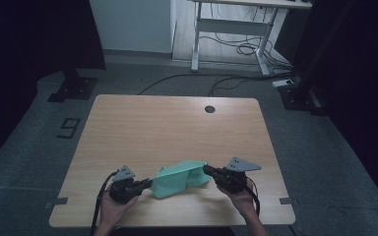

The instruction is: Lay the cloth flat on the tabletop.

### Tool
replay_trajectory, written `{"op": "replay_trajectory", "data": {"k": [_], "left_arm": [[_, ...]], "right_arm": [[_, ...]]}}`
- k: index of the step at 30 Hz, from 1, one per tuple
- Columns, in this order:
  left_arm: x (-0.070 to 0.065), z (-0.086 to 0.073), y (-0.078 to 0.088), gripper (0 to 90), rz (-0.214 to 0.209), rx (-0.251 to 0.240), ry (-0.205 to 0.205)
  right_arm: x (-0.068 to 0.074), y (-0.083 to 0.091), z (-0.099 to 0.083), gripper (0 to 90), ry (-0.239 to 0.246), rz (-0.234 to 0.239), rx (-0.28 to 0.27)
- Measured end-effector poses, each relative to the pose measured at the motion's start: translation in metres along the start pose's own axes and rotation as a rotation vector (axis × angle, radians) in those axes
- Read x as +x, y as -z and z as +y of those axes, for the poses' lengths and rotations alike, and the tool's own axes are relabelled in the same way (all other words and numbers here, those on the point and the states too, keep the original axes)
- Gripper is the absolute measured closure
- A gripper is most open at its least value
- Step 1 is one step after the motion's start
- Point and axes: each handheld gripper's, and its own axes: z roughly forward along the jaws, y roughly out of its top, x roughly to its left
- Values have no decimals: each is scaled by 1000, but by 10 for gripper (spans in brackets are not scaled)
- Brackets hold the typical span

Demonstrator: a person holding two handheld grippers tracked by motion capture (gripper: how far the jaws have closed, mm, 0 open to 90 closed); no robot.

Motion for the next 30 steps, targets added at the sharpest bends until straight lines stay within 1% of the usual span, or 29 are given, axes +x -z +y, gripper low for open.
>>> {"op": "replay_trajectory", "data": {"k": [1,3,6,8,11,12,13,14,16,19,21,23,24,25,27,30], "left_arm": [[-1,1,1,882,-11,-4,-7],[-5,3,2,882,-16,-10,-21],[-10,6,4,882,-23,-19,-33],[-13,10,6,882,-35,-27,-42],[-18,18,12,883,-52,-48,-57],[-19,21,16,883,-57,-57,-65],[-21,25,19,883,-61,-67,-71],[-24,30,24,883,-68,-80,-84],[-26,37,30,882,-66,-91,-100],[-25,48,41,883,-78,-116,-110],[-24,58,51,882,-84,-137,-116],[-24,66,60,882,-78,-150,-131],[-25,70,64,882,-77,-155,-139],[-26,73,68,882,-84,-152,-146],[-29,75,70,879,-88,-131,-162],[-30,70,63,875,-85,-101,-170]], "right_arm": [[0,2,2,878,1,-3,-5],[-1,5,4,879,3,-15,-13],[-4,9,6,879,-6,-17,-34],[-3,14,9,879,0,-20,-51],[1,25,20,879,19,-19,-90],[7,34,30,879,40,-20,-120],[7,34,30,879,40,-20,-120],[10,38,35,879,49,-20,-133],[16,46,48,879,80,-25,-151],[19,50,61,879,105,-27,-165],[20,50,73,879,117,-27,-181],[20,50,82,879,126,-27,-192],[22,50,89,879,133,-28,-204],[22,50,89,879,133,-28,-204],[24,52,92,879,135,-30,-215],[23,54,89,879,128,-33,-212]]}}
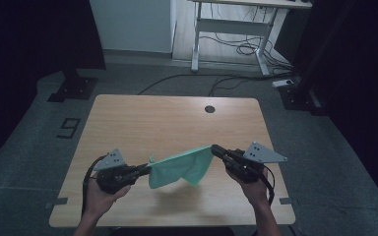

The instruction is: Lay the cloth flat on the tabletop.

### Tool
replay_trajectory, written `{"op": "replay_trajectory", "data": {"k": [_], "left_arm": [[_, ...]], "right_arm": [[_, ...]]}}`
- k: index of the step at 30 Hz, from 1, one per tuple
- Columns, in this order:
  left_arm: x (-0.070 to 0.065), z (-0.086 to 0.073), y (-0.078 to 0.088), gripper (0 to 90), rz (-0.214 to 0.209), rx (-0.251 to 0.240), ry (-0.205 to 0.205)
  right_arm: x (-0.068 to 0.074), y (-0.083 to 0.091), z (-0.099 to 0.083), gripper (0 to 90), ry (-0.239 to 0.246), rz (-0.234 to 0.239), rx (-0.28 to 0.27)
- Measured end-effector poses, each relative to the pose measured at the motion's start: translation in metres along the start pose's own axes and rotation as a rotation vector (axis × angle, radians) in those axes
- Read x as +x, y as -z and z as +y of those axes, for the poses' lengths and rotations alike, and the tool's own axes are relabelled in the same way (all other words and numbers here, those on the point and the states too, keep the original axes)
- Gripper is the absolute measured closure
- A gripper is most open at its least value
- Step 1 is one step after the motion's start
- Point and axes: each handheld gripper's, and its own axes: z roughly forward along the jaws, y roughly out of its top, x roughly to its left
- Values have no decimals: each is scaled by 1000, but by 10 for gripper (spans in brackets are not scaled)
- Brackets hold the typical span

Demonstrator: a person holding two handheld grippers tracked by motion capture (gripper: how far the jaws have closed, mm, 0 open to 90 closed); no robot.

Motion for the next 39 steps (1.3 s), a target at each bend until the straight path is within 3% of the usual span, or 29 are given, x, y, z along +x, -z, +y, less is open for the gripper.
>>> {"op": "replay_trajectory", "data": {"k": [9,14,24,26,28,29,30,32,35,39], "left_arm": [[9,-15,-18,858,23,45,19],[8,-18,-15,830,20,44,-20],[12,-33,-28,837,15,102,-19],[14,-37,-36,793,12,120,-8],[14,-43,-47,679,11,137,-4],[15,-45,-53,679,19,146,0],[16,-48,-58,620,31,158,3],[20,-51,-65,601,50,174,10],[23,-55,-69,558,17,184,31],[25,-62,-72,548,48,208,43]], "right_arm": [[-9,-6,-19,879,-46,-8,47],[-12,-8,-30,879,-67,-12,65],[-15,-15,-39,879,-84,-10,93],[-17,-17,-41,878,-90,-11,98],[-17,-20,-45,879,-98,-7,108],[-17,-20,-45,879,-98,-7,108],[-17,-21,-47,879,-101,-4,113],[-17,-22,-47,878,-103,-4,115],[-17,-21,-48,878,-102,-6,116],[-19,-21,-49,878,-104,-7,118]]}}
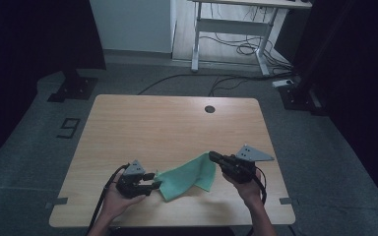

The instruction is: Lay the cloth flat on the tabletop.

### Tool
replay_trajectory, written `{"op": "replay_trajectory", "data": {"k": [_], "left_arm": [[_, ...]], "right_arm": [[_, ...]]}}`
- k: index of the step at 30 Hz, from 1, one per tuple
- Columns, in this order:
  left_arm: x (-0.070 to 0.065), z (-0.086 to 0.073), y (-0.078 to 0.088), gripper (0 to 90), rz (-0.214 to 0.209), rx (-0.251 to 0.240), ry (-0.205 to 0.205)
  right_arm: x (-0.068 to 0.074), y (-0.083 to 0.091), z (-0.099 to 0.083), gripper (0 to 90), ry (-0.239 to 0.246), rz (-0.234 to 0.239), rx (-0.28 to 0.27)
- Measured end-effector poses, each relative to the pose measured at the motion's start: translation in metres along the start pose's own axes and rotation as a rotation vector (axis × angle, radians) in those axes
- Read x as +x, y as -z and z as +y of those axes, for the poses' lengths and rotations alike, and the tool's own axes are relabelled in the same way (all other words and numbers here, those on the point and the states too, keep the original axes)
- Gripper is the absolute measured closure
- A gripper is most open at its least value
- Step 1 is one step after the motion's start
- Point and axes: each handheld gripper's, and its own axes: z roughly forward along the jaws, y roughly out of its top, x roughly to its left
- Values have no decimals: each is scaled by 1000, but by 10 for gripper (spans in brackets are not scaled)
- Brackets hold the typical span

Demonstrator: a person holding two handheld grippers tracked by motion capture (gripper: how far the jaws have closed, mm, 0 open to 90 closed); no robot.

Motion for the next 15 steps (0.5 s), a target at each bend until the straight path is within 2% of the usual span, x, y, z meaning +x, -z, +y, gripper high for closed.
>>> {"op": "replay_trajectory", "data": {"k": [3,9,13,15], "left_arm": [[3,-4,-6,568,20,14,9],[3,-4,-9,638,2,5,7],[1,-5,-10,758,-29,8,-12],[-2,-5,-10,821,-25,12,-29]], "right_arm": [[1,0,-1,878,1,2,2],[-1,0,-4,878,-6,-2,6],[-1,-1,-5,878,-8,-2,8],[-1,0,-6,878,-9,-3,8]]}}
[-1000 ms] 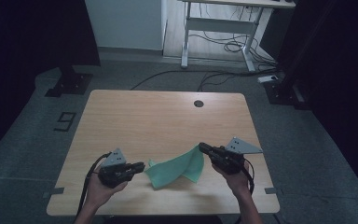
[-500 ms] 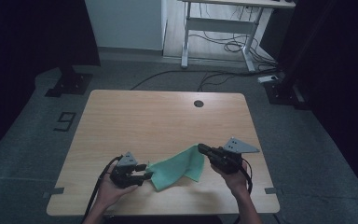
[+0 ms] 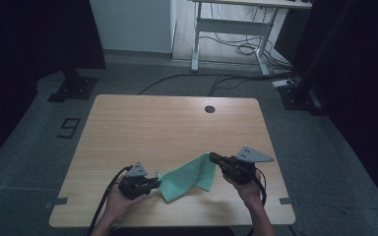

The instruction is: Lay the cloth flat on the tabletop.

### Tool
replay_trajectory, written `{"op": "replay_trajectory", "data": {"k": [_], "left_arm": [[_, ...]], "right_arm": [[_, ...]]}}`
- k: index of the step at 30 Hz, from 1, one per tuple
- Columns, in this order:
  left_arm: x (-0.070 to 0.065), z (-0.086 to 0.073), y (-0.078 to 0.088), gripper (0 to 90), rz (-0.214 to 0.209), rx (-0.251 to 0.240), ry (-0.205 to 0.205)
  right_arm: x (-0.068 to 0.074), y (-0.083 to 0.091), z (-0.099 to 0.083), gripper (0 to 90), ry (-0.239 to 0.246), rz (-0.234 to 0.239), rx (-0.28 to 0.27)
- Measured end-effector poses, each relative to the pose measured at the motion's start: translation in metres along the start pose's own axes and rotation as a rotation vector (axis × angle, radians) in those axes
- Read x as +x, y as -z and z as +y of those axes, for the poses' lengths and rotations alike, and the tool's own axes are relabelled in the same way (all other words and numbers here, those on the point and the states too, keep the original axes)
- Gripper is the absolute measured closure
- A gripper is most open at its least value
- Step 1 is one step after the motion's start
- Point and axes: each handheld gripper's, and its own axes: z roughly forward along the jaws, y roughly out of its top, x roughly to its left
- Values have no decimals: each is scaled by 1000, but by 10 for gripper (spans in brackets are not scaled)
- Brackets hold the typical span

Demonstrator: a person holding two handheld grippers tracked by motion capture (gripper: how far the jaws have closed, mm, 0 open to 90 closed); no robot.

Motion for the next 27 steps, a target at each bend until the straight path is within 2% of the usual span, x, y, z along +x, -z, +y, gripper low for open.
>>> {"op": "replay_trajectory", "data": {"k": [3,9,14,18,22,27], "left_arm": [[-2,0,2,859,4,-11,-7],[1,2,21,868,-9,-110,25],[1,5,27,869,-8,-126,26],[1,5,31,869,-12,-158,35],[0,8,40,869,-35,-204,43],[-6,14,58,868,-58,-264,28]], "right_arm": [[-1,0,-2,878,-4,-2,1],[-4,4,-5,878,-14,-10,-6],[-4,5,-4,878,-11,-15,-13],[-4,4,-4,878,-16,-19,-15],[-4,5,-5,878,-17,-21,-17],[1,14,-1,878,-10,-25,-45]]}}
